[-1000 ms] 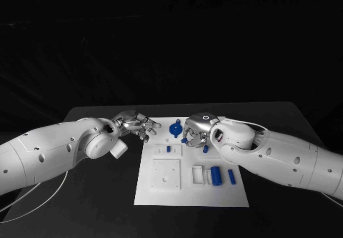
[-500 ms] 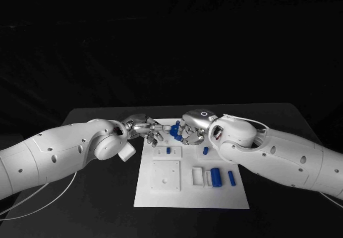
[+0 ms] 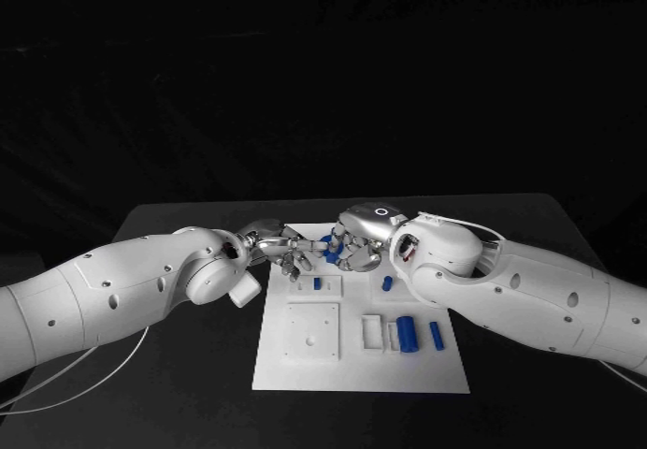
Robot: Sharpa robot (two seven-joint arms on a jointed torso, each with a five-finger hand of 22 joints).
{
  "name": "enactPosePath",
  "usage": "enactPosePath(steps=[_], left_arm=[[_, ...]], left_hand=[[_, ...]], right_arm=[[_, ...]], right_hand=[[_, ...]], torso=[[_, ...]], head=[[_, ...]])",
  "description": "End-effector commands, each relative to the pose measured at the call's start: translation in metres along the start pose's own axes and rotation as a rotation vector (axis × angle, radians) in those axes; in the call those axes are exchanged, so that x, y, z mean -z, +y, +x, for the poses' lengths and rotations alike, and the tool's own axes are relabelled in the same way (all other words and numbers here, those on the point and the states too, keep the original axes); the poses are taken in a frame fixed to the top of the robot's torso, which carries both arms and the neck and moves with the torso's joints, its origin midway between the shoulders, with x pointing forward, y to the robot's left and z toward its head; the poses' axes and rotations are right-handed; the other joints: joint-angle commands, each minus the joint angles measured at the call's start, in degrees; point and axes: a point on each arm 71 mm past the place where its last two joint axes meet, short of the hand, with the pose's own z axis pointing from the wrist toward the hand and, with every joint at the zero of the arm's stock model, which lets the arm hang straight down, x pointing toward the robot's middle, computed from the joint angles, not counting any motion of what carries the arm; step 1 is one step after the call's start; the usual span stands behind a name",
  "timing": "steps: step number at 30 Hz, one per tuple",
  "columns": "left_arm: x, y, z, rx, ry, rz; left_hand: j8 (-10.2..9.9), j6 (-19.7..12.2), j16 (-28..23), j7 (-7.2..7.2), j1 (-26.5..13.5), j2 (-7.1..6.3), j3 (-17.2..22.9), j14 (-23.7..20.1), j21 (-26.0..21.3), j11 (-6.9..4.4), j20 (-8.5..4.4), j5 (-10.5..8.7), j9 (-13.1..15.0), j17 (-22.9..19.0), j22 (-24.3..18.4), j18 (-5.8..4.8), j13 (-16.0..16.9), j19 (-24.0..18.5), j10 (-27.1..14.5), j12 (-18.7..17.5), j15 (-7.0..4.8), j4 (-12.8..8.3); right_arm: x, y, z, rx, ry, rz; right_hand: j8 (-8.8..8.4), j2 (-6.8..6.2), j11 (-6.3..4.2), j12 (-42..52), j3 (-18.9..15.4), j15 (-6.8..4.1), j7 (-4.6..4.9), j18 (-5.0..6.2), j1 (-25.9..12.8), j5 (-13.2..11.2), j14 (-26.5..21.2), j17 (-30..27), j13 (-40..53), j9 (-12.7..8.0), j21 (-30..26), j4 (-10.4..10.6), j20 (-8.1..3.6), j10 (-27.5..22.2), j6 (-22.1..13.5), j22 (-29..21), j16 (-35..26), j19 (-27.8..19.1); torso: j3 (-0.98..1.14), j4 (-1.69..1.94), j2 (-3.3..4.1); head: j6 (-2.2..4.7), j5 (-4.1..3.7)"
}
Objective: Assemble the parts on the task board
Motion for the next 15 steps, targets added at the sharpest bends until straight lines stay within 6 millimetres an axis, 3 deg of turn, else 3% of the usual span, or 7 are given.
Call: enactPosePath(steps=[1,15], left_arm=[[-0.0016,-0.0004,0.0014,-0.018,-0.005,-0.016],[-0.0053,-0.0020,0.0084,-0.015,0.030,-0.024]], left_hand=[[-0.2,-0.6,0.3,-0.08,-0.1,-0.32,0.1,0.0,0.3,0.07,0.08,-0.13,0.1,-0.1,1.1,0.35,-0.2,-0.3,-0.6,-0.2,-0.03,0.2],[-0.2,-2.0,0.4,0.37,1.0,0.61,-0.3,-0.1,0.5,0.45,0.42,-0.10,-0.3,-0.3,1.0,0.68,-0.9,-0.5,-1.3,-1.0,0.27,-0.9]], right_arm=[[-0.0001,0.0014,-0.0005,0.003,0.002,-0.001],[-0.0007,0.0039,-0.0016,0.002,0.001,-0.008]], right_hand=[[0.20,-0.08,-0.22,-0.3,0.1,-0.33,-0.03,0.04,0.5,0.2,-0.1,0.1,0.0,0.1,0.0,0.2,-0.24,0.2,0.2,7.0,-0.4,1.7],[0.19,-0.18,-0.21,-0.4,0.2,-0.33,-0.02,0.04,0.5,0.1,-0.1,0.1,0.0,0.1,0.0,0.3,-0.23,0.2,0.2,7.0,-0.5,1.7]], torso=[[0.00,0.00,0.00],[-0.03,0.02,0.01]], head=[[-0.05,0.00],[-0.06,-0.06]])
